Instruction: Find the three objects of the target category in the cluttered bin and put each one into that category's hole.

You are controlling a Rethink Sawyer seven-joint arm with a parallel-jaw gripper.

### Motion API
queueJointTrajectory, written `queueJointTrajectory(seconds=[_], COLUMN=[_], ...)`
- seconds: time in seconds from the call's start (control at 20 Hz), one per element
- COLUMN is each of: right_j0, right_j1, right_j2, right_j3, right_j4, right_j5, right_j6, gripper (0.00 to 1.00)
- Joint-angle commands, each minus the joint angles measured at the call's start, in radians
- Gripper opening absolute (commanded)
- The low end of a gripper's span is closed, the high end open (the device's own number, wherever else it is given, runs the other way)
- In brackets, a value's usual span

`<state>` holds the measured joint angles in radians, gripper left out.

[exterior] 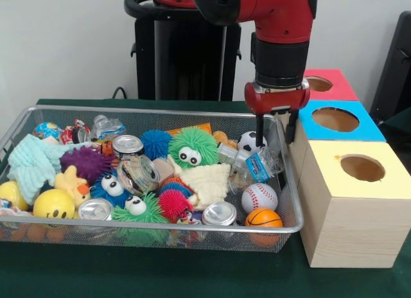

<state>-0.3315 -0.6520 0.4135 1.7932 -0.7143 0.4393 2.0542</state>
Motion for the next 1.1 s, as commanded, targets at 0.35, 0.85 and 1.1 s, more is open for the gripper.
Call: queueJointTrajectory(seconds=[0.35,0.85,1.1], right_j0=[0.05,0.006,-0.024], right_j1=[0.134,0.146,0.14], right_j2=[-0.052,-0.016,0.015], right_j3=[-0.044,-0.036,-0.026], right_j4=[-0.121,-0.13,-0.119], right_j5=[-0.209,-0.211,-0.191], right_j6=[0.026,-0.035,-0.066], gripper=[1.0,1.0,1.0])
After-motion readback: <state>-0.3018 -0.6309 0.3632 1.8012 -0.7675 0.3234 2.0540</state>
